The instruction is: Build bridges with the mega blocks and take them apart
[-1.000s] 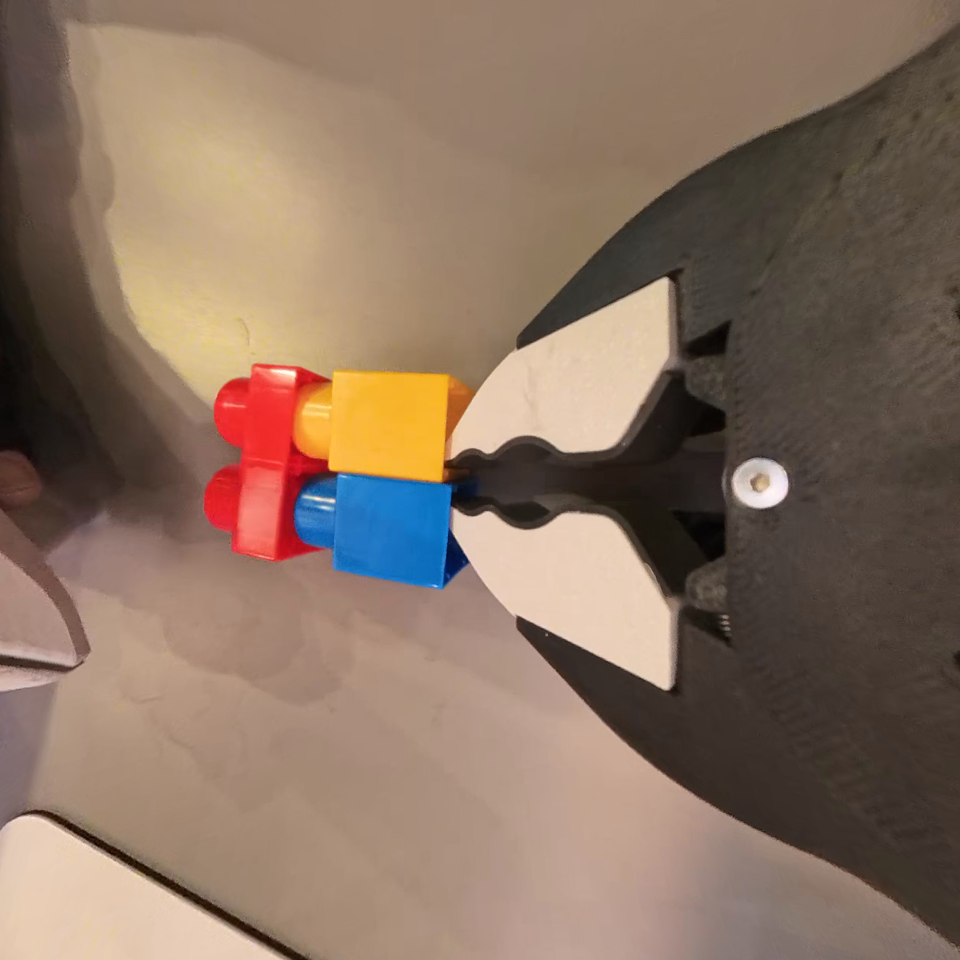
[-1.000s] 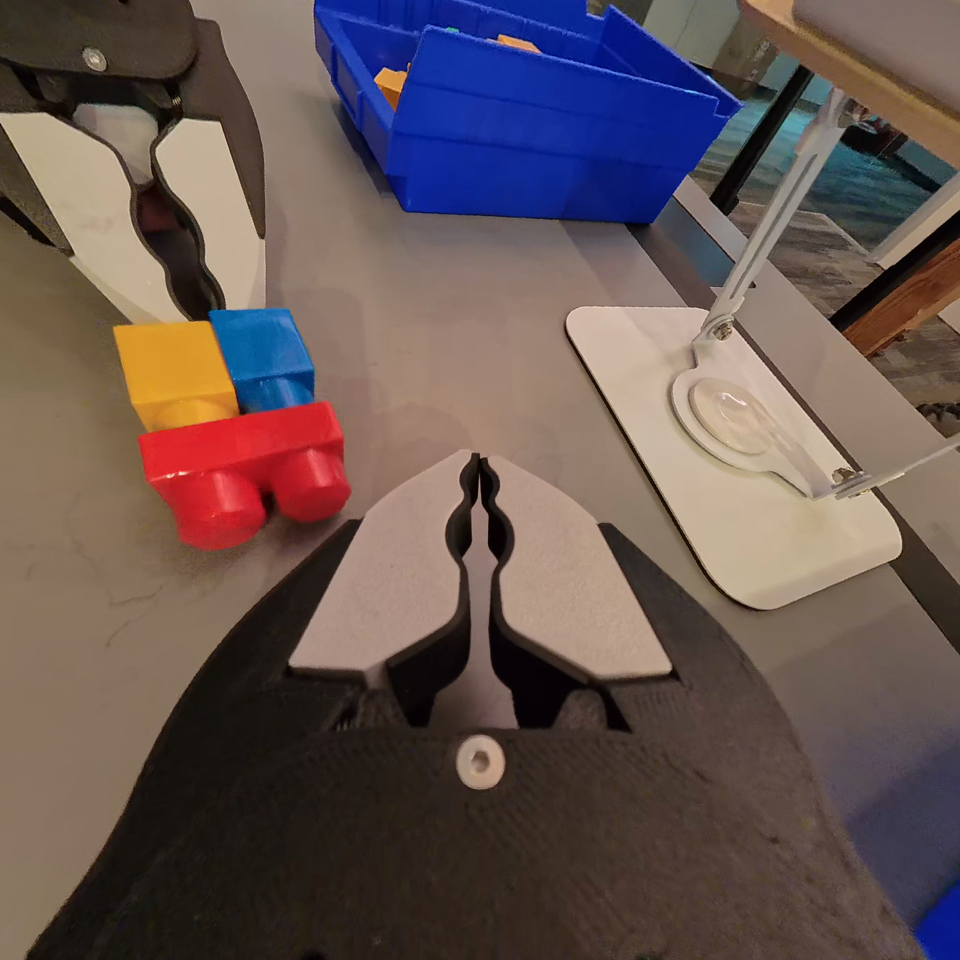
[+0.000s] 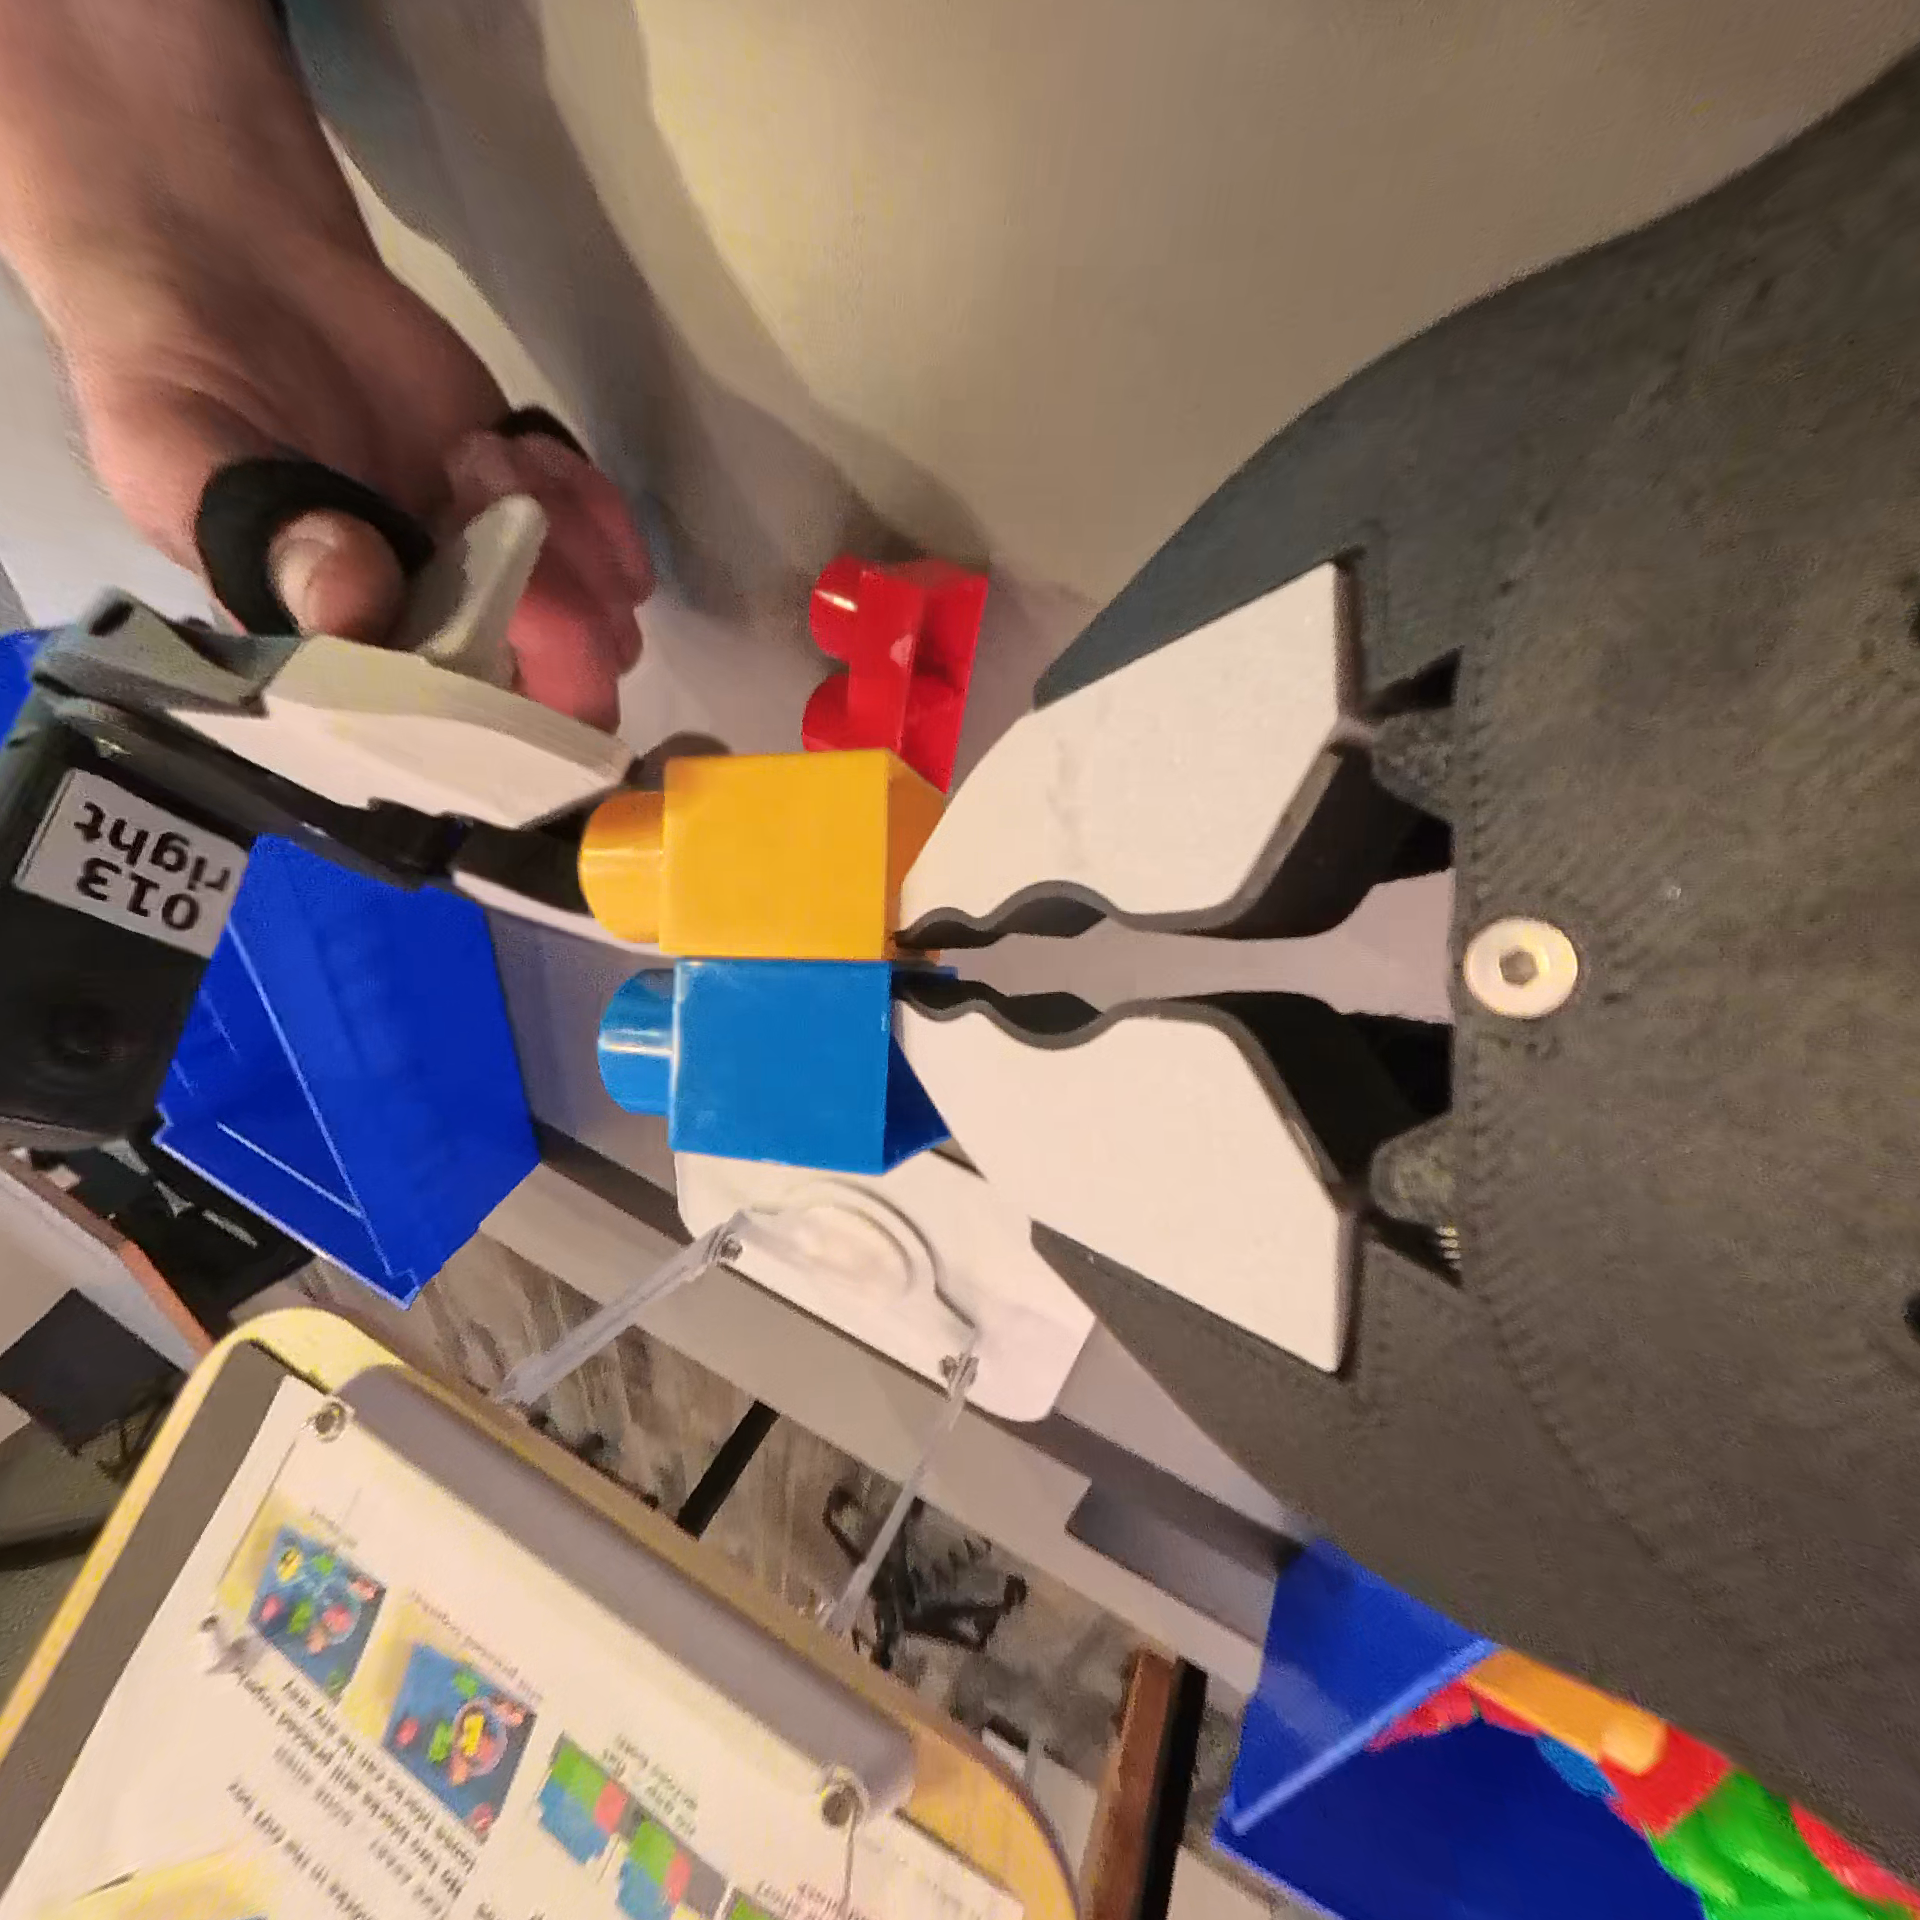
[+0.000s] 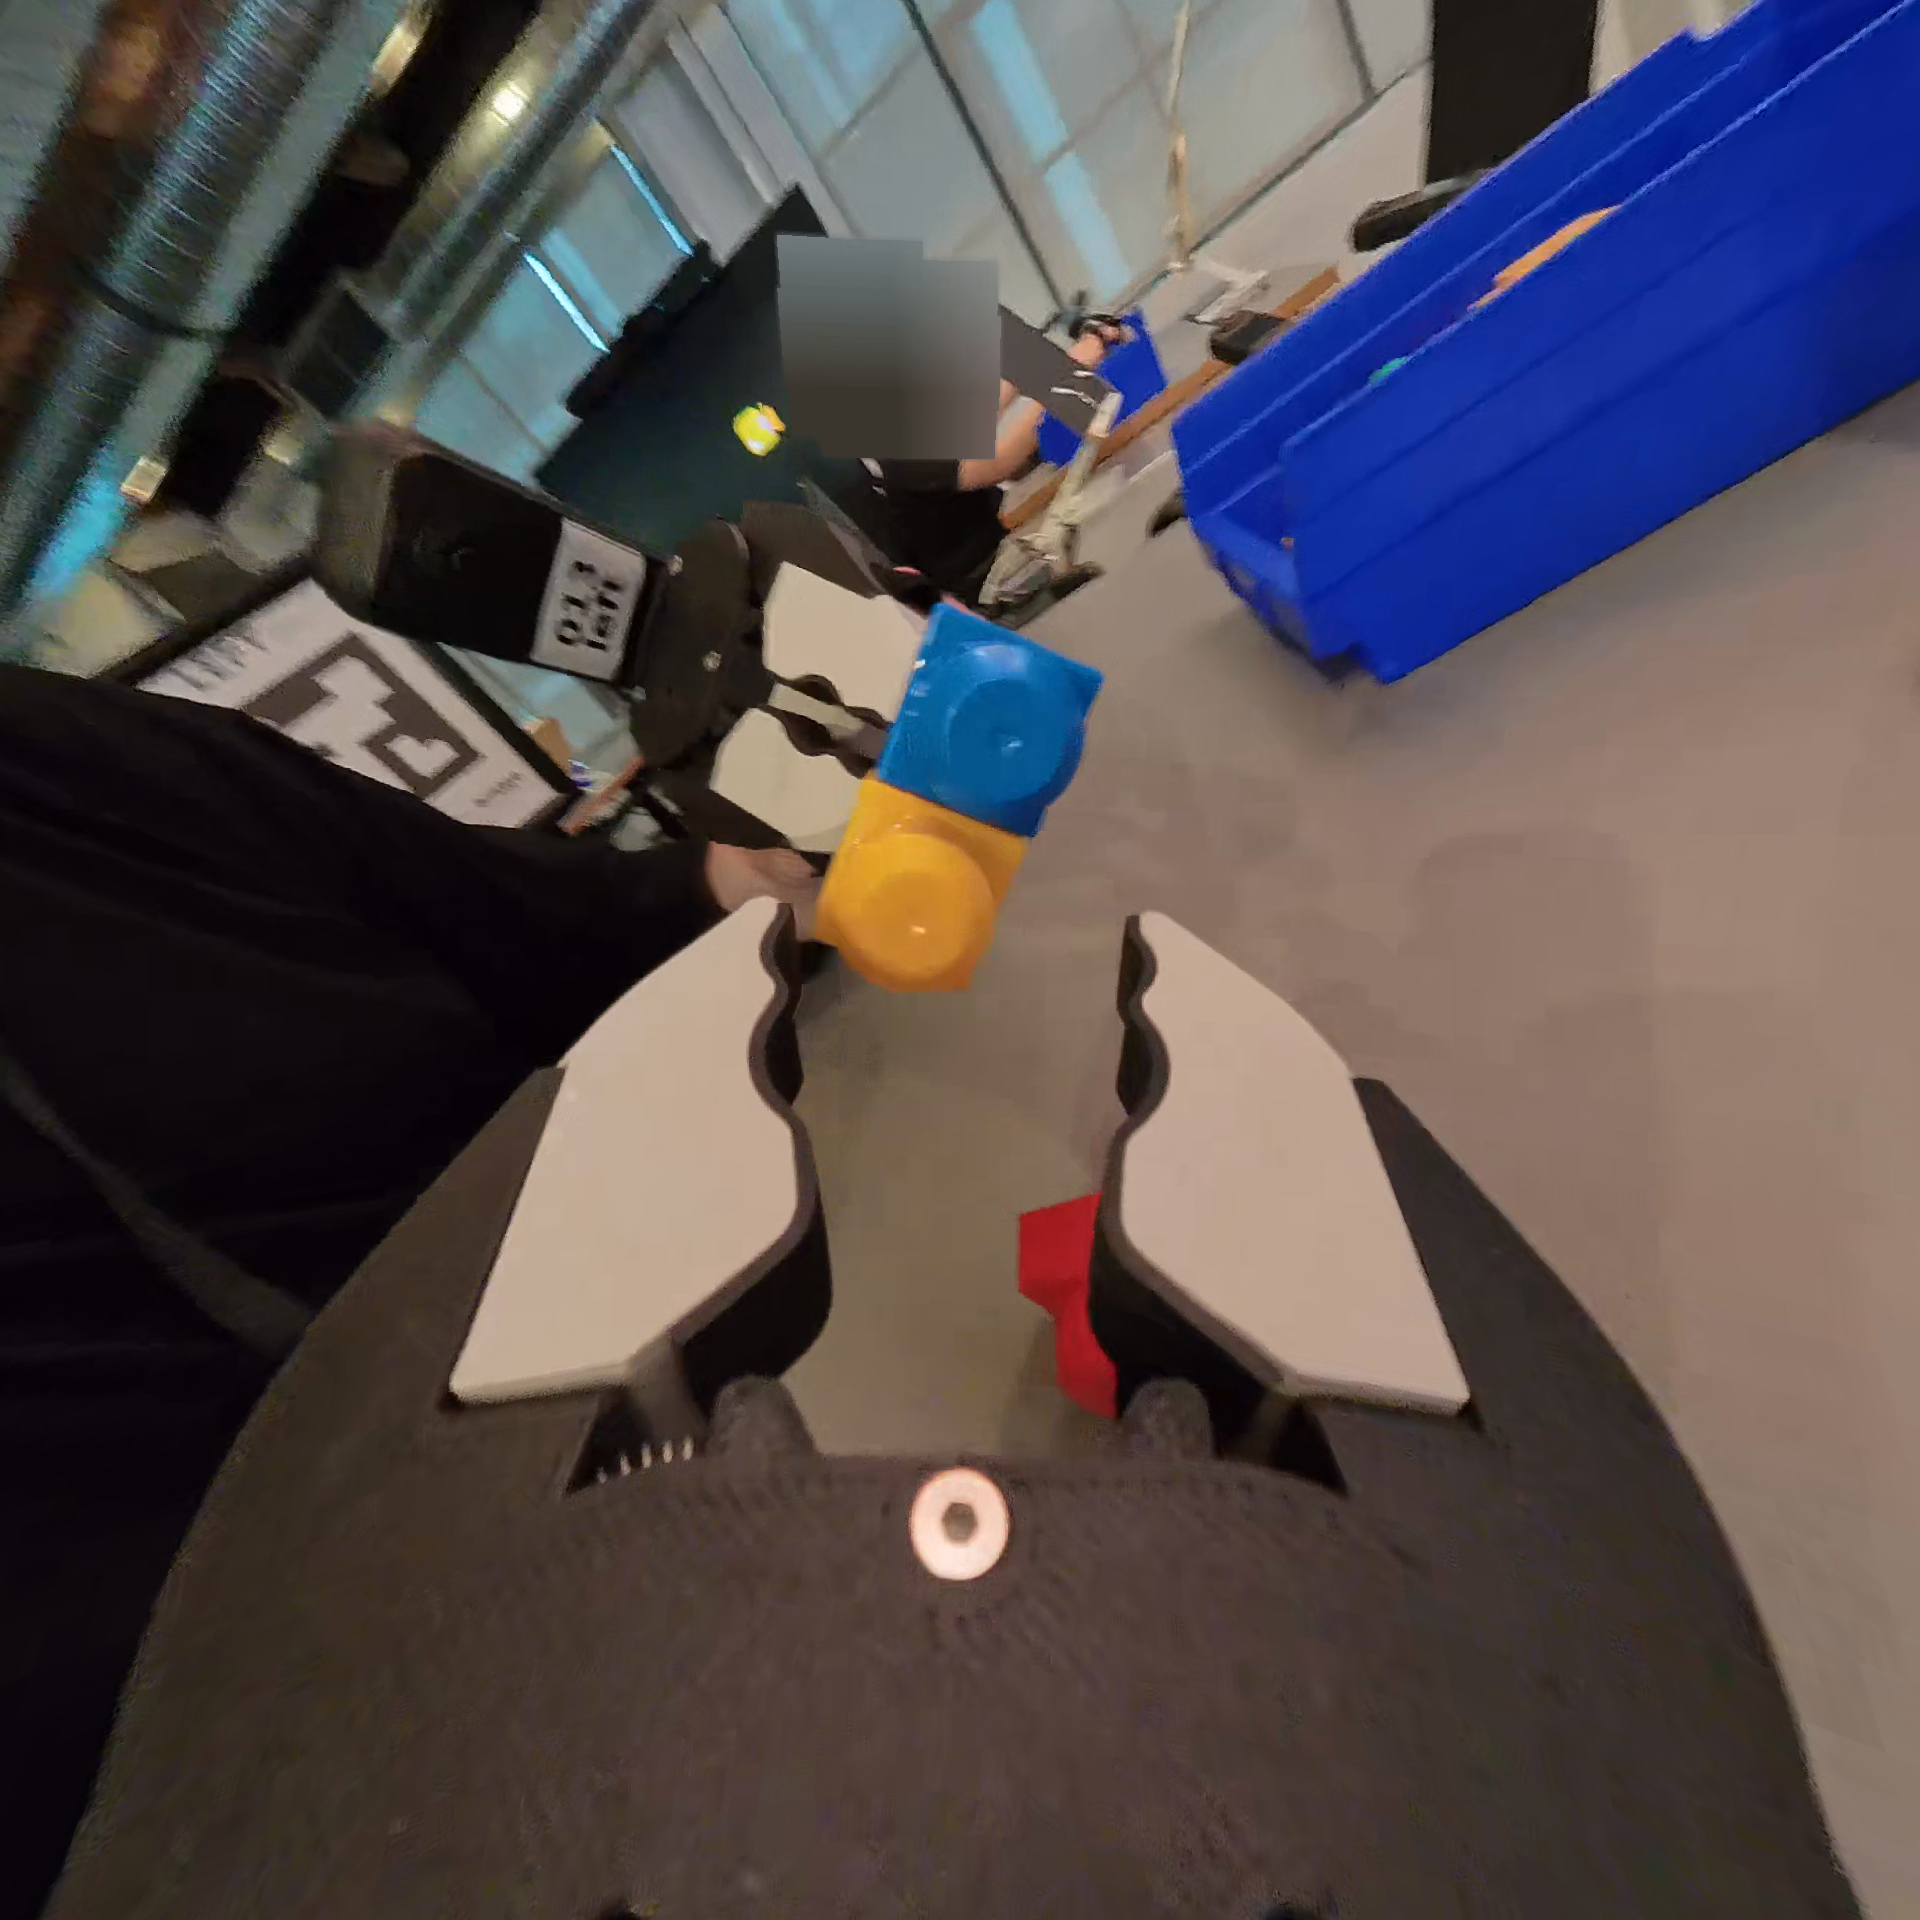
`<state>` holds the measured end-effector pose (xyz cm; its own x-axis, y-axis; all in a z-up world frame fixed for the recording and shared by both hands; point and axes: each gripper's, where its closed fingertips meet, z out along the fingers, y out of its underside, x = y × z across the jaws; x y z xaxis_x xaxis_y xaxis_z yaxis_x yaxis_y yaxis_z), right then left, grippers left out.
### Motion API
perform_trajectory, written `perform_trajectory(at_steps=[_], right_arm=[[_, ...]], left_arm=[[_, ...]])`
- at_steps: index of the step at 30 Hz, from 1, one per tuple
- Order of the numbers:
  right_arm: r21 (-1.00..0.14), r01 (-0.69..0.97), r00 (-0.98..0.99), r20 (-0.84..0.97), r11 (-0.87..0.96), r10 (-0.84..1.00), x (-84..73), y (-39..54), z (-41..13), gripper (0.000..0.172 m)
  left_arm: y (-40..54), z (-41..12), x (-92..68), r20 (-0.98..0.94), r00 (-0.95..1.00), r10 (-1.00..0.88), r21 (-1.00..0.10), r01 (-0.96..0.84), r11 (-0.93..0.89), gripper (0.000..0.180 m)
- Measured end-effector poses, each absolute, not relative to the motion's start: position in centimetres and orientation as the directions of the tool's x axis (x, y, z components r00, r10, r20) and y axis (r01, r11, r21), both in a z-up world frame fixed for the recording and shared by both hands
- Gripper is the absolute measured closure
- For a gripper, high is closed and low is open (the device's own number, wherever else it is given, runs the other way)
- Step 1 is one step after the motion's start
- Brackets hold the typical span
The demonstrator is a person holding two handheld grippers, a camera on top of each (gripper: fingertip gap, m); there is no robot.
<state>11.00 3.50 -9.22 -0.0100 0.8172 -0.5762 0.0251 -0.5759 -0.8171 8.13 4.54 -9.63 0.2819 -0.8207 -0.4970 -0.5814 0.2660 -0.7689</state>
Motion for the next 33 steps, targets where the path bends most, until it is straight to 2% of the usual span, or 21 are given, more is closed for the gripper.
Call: perform_trajectory(at_steps=[2,6,14,16,18,19,20,23,26,31,33], right_arm=[[-0.794,0.011,-0.067,-0.607,-0.607,0.792,10.5,2.8,-8.8,0.116],[-0.768,-0.039,-0.128,-0.630,-0.639,0.766,10.5,2.3,-7.9,0.133],[-0.772,-0.051,-0.099,-0.628,-0.634,0.772,10.5,2.6,-7.9,0.134],[-0.783,-0.027,-0.088,-0.617,-0.621,0.782,10.4,2.6,-8.1,0.134],[-0.791,-0.007,-0.062,-0.610,-0.612,0.790,10.9,2.9,-8.0,0.111],[-0.806,0.006,-0.050,-0.592,-0.592,0.805,11.3,3.0,-7.9,0.111],[-0.828,0.041,-0.008,-0.561,-0.560,0.828,11.7,3.2,-8.3,0.111],[-0.877,0.269,0.258,-0.332,-0.397,0.907,13.9,4.9,-11.9,0.089],[-0.810,0.485,0.329,-0.179,-0.329,0.927,15.7,4.8,-15.4,0.061],[-0.705,0.671,0.274,-0.055,-0.231,0.960,14.5,3.0,-19.7,0.062],[-0.684,0.706,0.247,-0.002,-0.182,0.969,13.7,2.8,-20.3,0.072]], left_arm=[[4.5,-9.6,8.6,-0.530,0.272,-0.803,-0.748,-0.595,0.293,0.175],[4.0,-9.2,9.8,-0.568,0.256,-0.782,-0.730,-0.595,0.335,0.175],[4.3,-9.1,9.8,-0.600,0.277,-0.750,-0.712,-0.613,0.343,0.175],[4.5,-9.1,9.6,-0.586,0.294,-0.755,-0.726,-0.605,0.328,0.175],[5.1,-8.8,8.8,-0.585,0.316,-0.747,-0.733,-0.601,0.319,0.175],[5.4,-8.6,8.3,-0.572,0.331,-0.751,-0.745,-0.592,0.306,0.175],[5.8,-8.4,7.7,-0.551,0.349,-0.758,-0.763,-0.578,0.289,0.175],[6.3,-9.0,6.0,-0.489,0.343,-0.802,-0.789,-0.566,0.239,0.175],[6.8,-10.3,5.0,-0.458,0.346,-0.819,-0.792,-0.577,0.199,0.175],[6.8,-11.4,5.1,-0.439,0.330,-0.836,-0.790,-0.585,0.184,0.175],[6.7,-11.7,5.3,-0.424,0.321,-0.847,-0.795,-0.580,0.178,0.175]])
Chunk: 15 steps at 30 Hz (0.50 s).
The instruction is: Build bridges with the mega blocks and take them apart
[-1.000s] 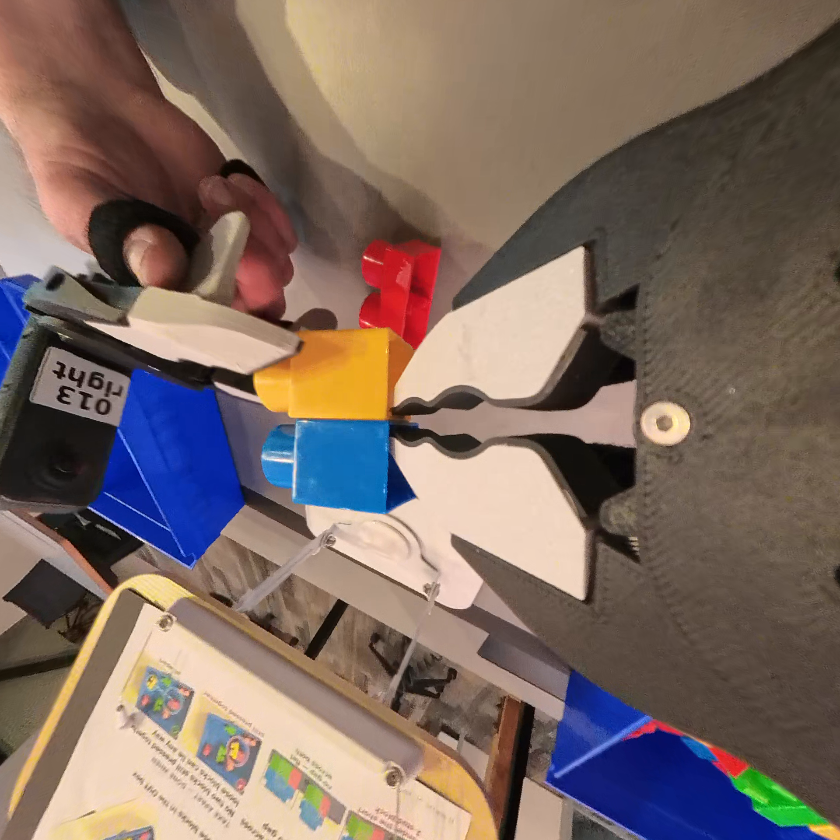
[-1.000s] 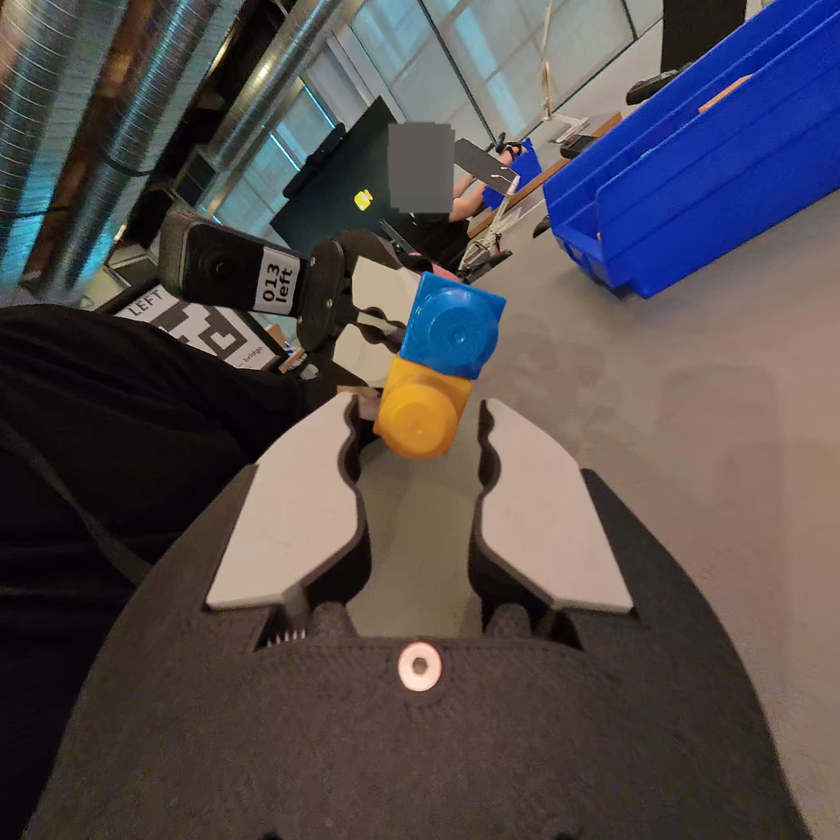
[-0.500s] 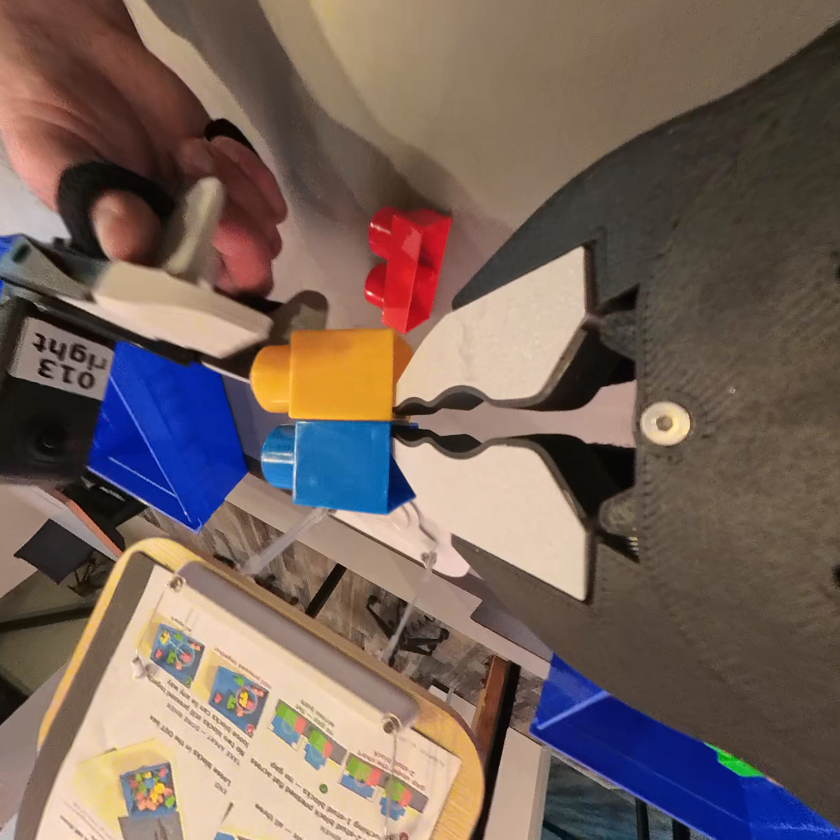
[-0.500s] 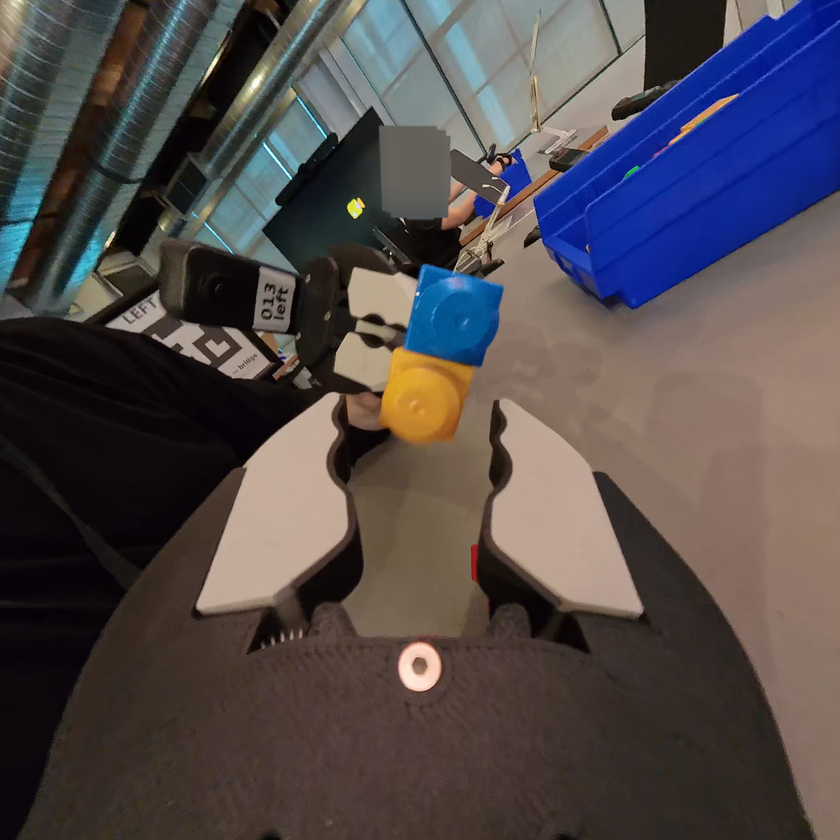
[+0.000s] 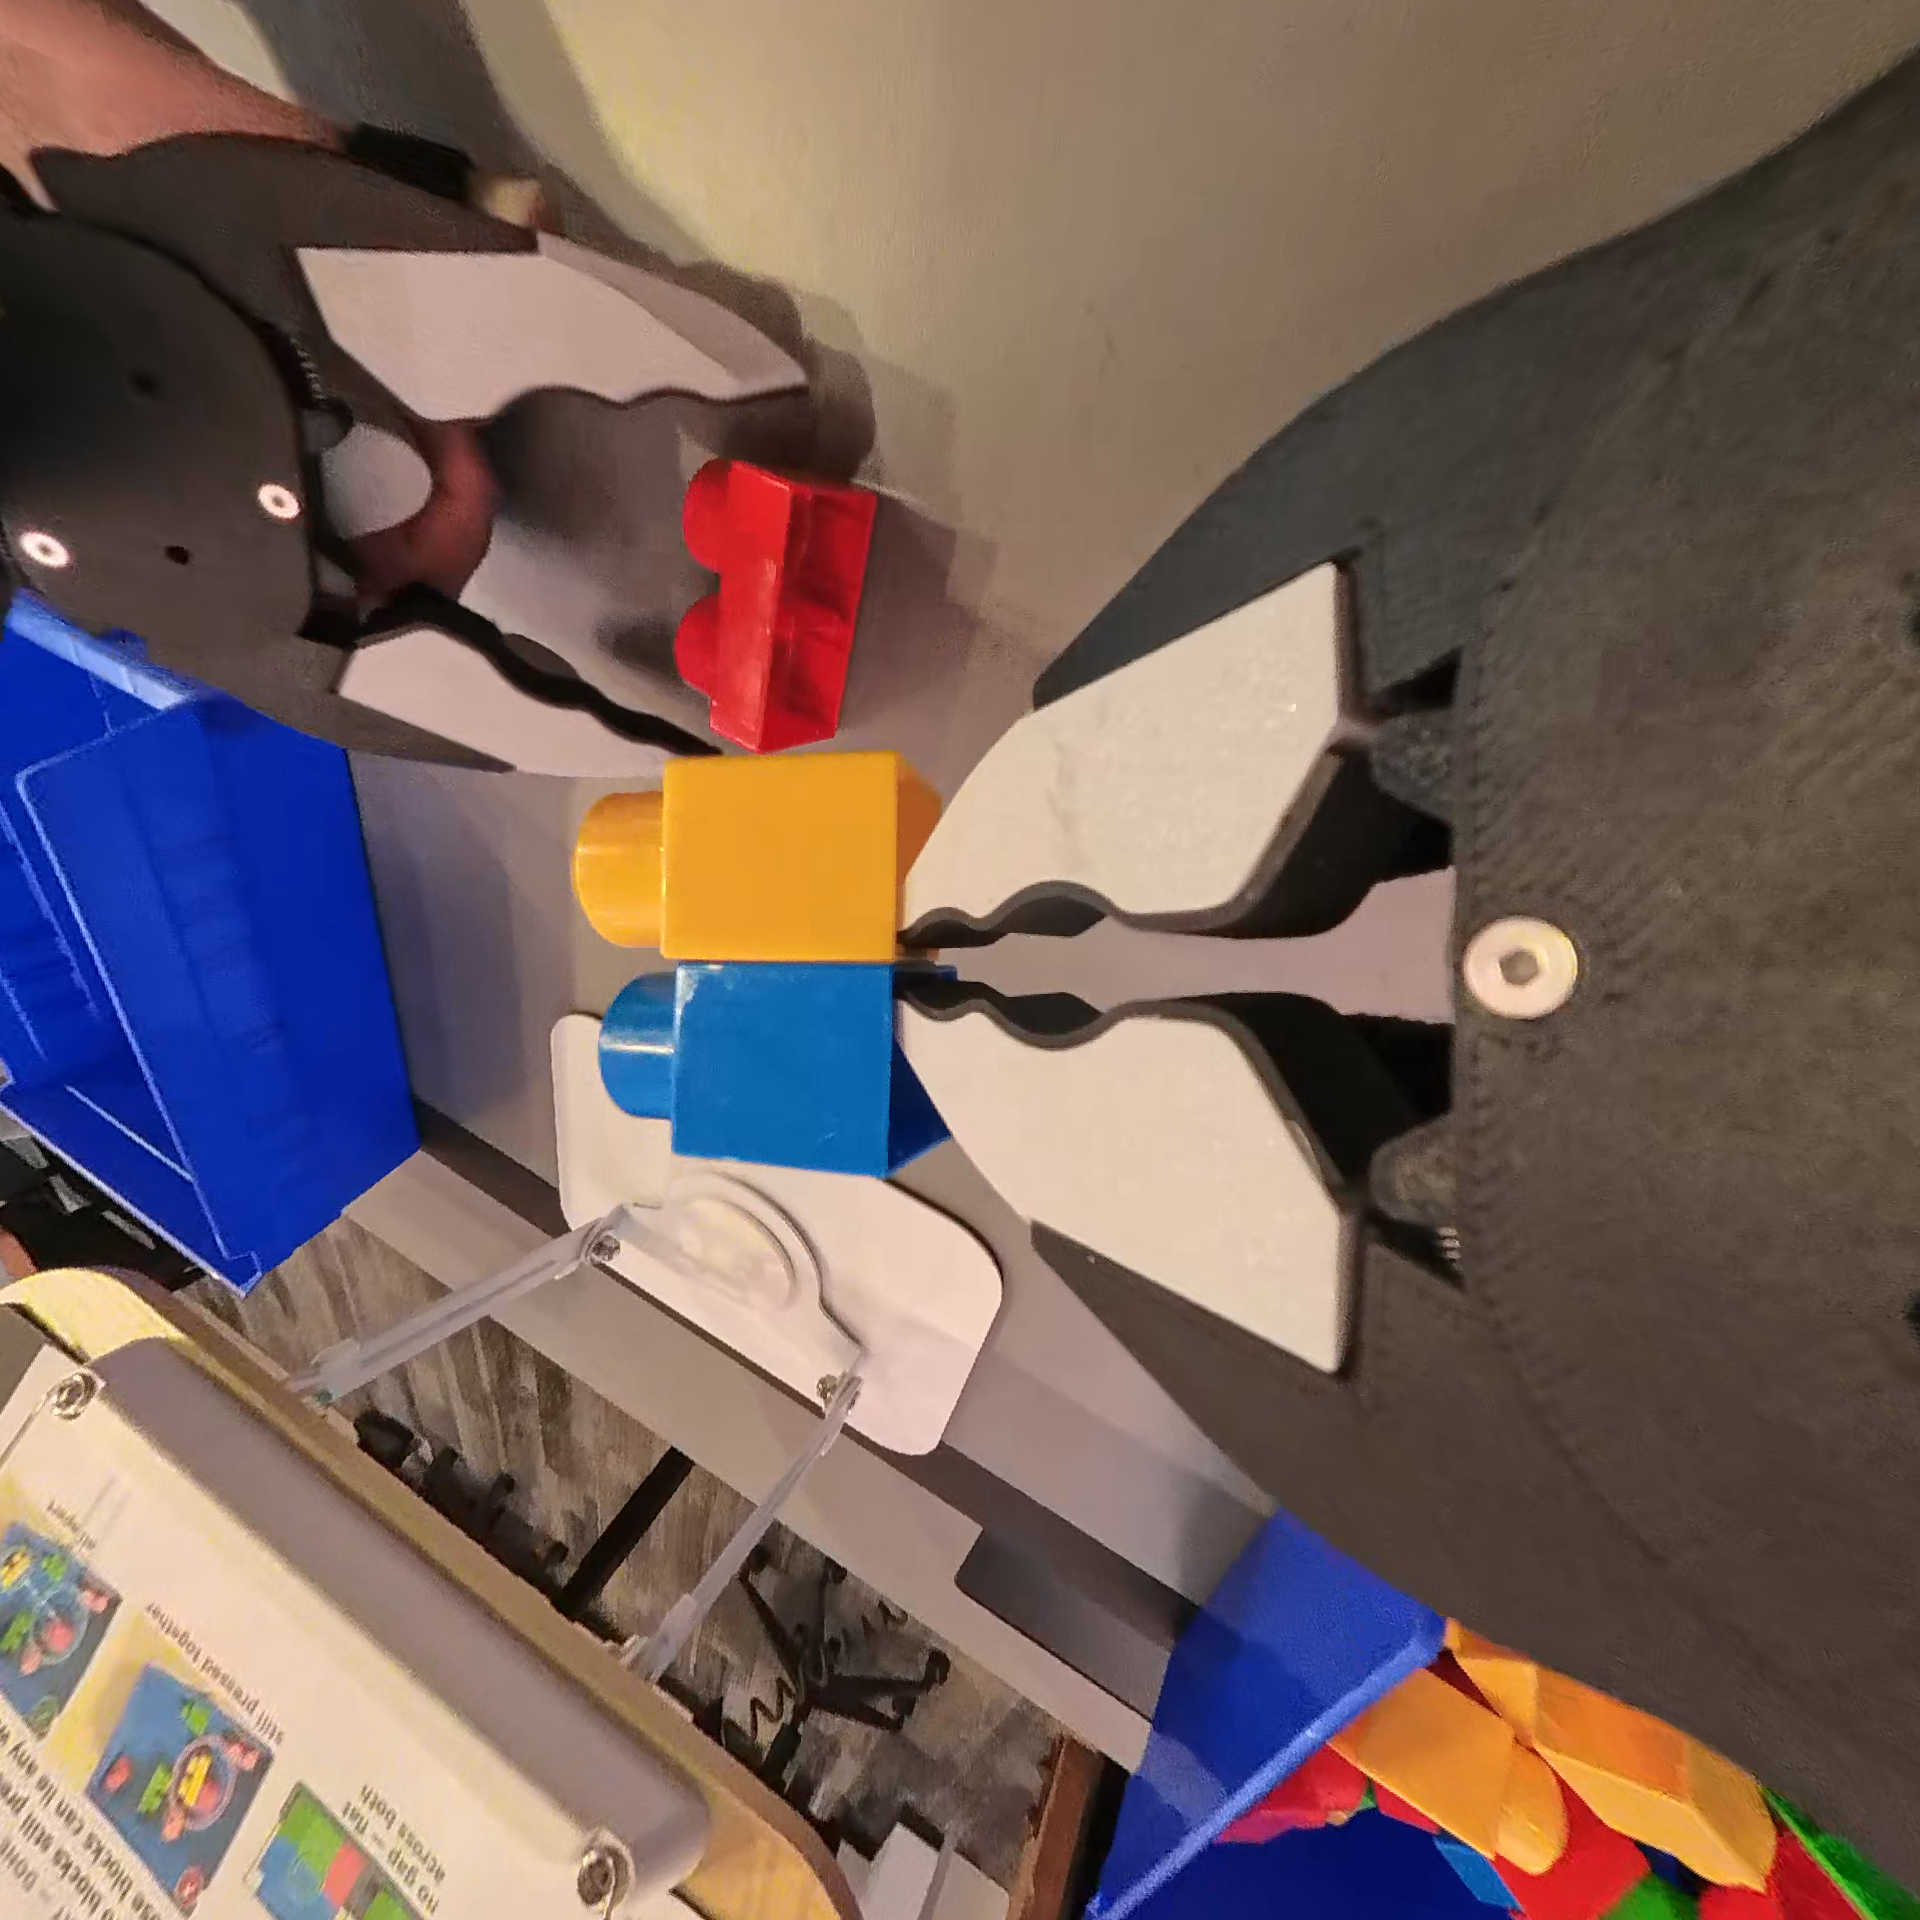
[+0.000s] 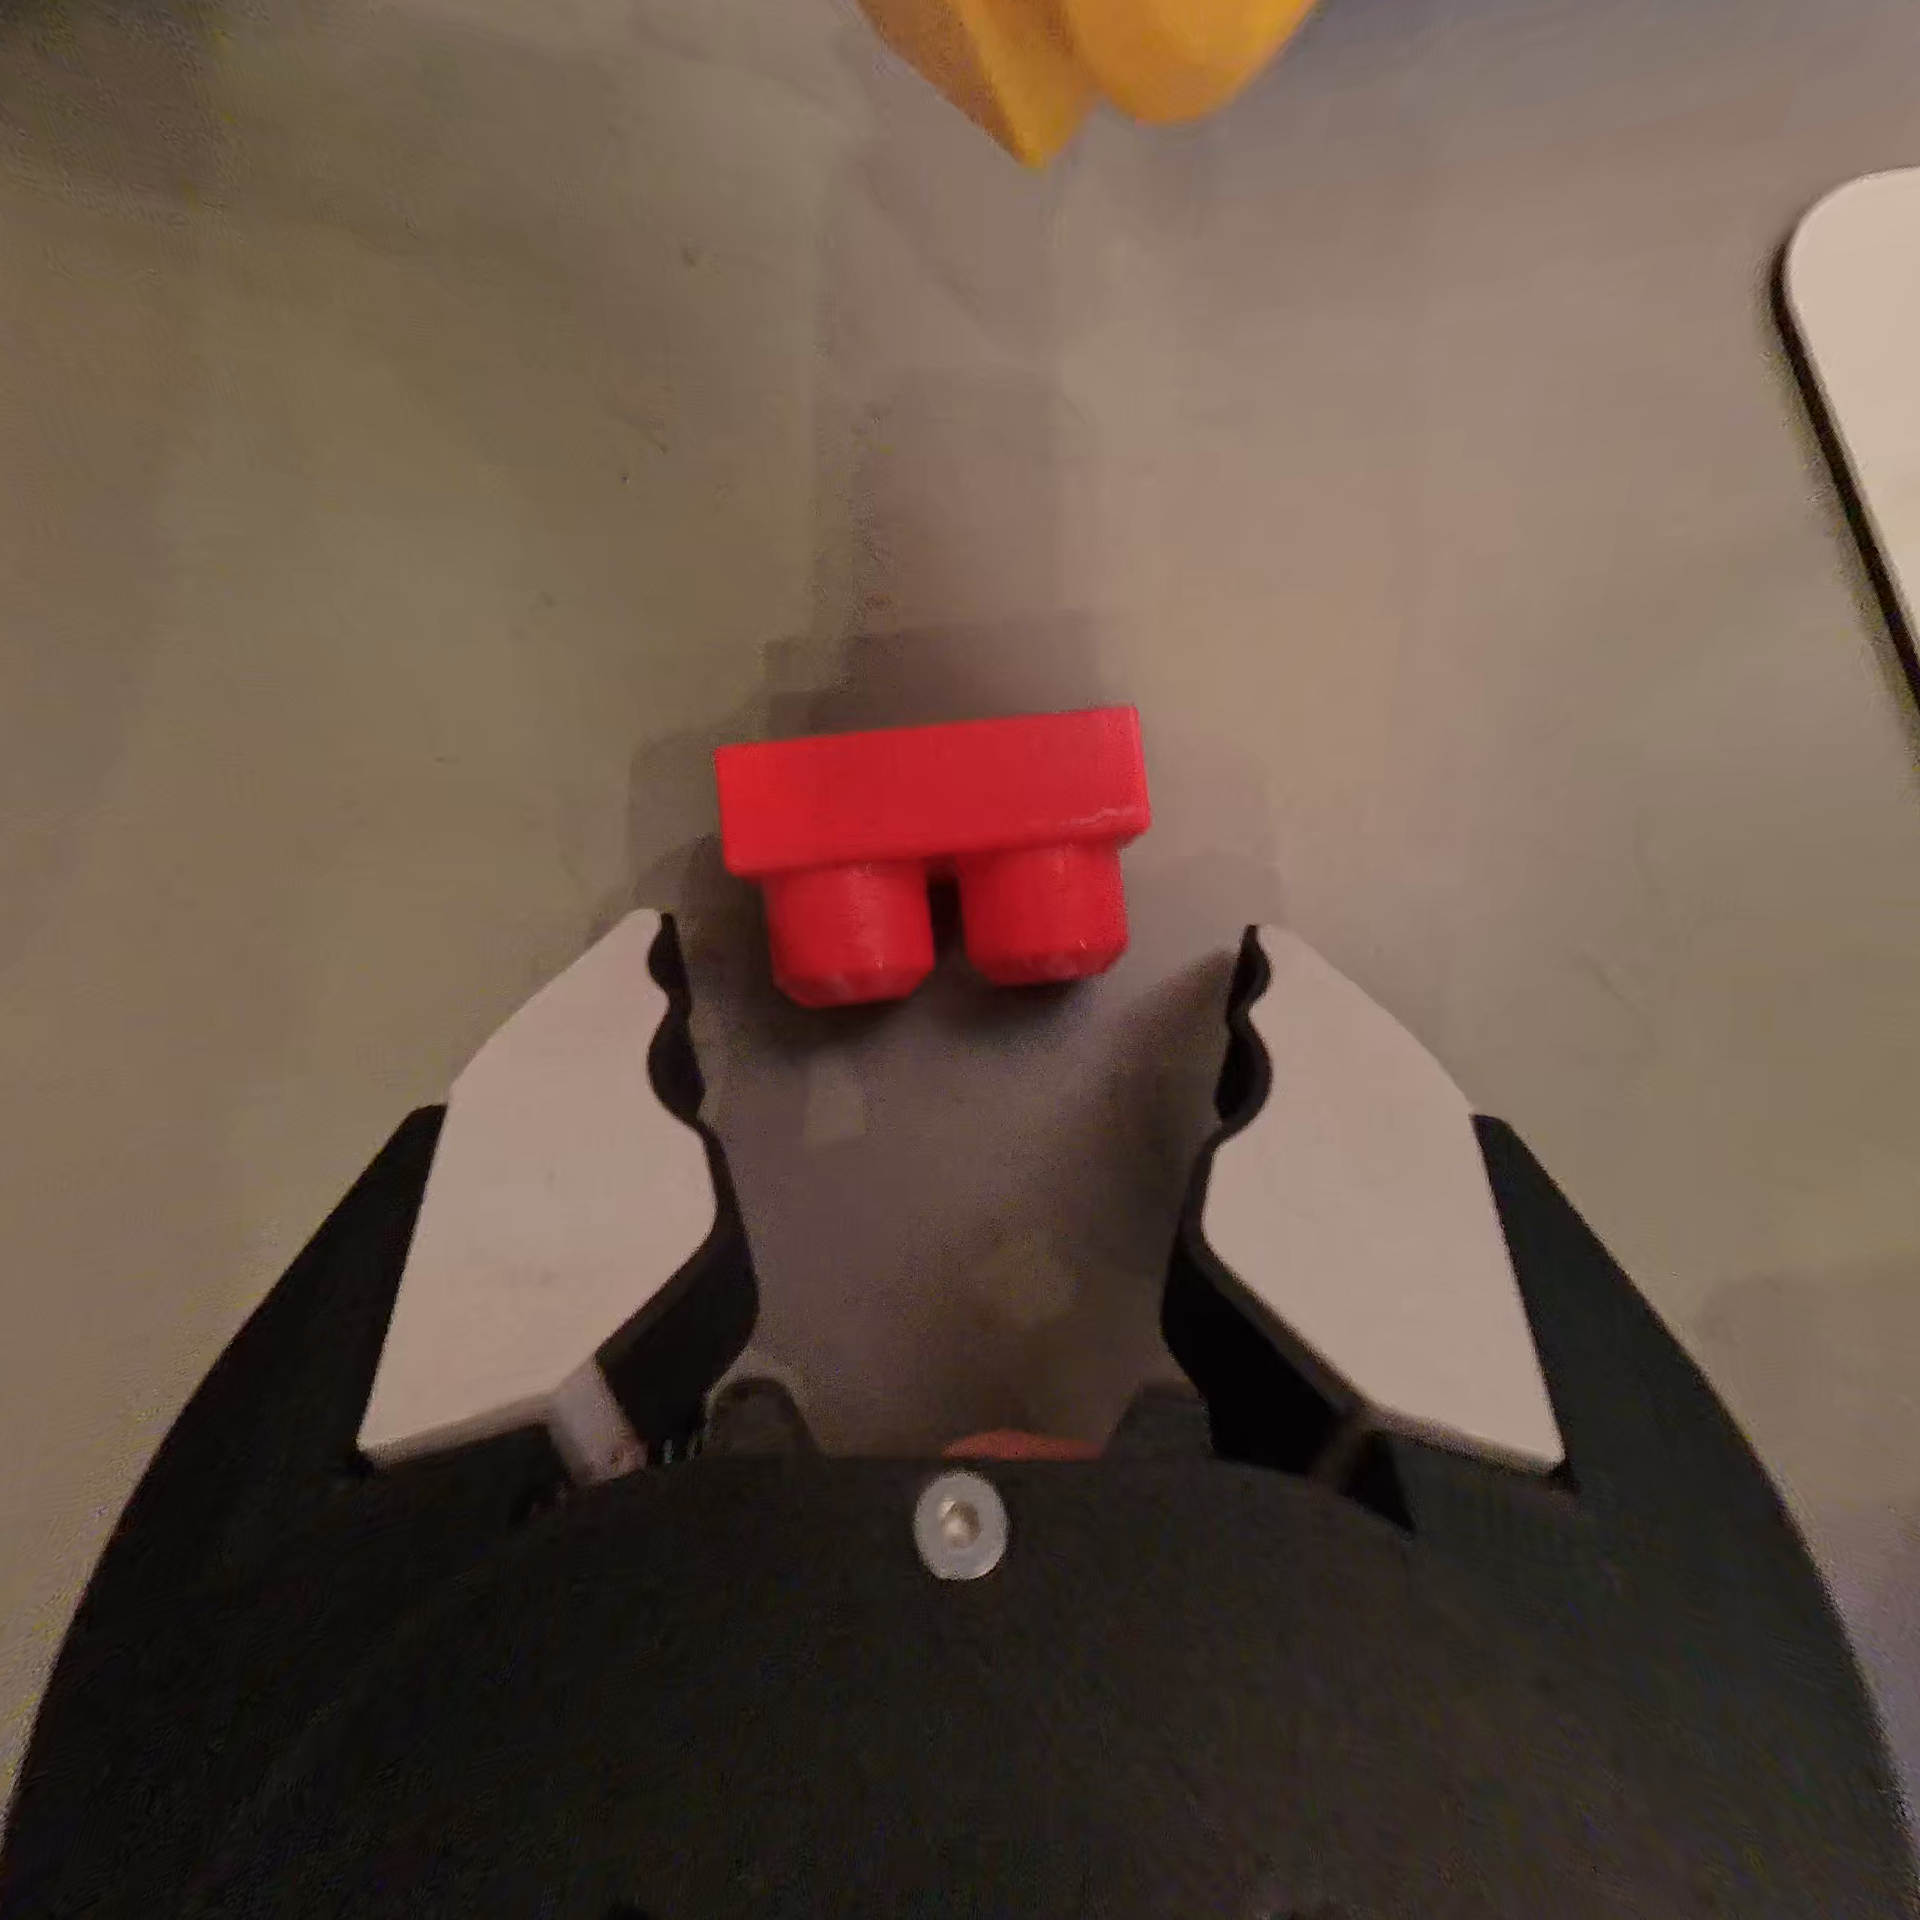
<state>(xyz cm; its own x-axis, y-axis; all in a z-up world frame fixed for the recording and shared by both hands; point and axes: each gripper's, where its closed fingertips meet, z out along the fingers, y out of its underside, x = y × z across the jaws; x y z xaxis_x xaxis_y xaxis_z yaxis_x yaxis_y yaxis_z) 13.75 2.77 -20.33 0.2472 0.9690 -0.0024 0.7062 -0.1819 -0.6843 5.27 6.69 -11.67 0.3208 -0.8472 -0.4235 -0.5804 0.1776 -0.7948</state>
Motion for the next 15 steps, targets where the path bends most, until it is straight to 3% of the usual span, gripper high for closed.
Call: perform_trajectory(at_steps=[3,10,15], right_arm=[[-0.702,0.689,0.227,-0.024,-0.179,0.973,12.7,2.6,-20.3,0.099],[-0.766,0.625,0.193,-0.032,-0.148,0.981,12.2,3.0,-18.7,0.101],[-0.822,0.569,0.146,0.133,0.027,0.980,12.8,3.3,-14.2,0.101]], left_arm=[[6.7,-12.1,5.2,-0.400,0.318,-0.860,-0.803,-0.575,0.161,0.175],[6.5,-12.3,4.9,-0.346,0.285,-0.894,-0.813,-0.566,0.134,0.175],[4.7,-11.7,4.9,-0.309,0.172,-0.935,-0.807,-0.569,0.162,0.175]])
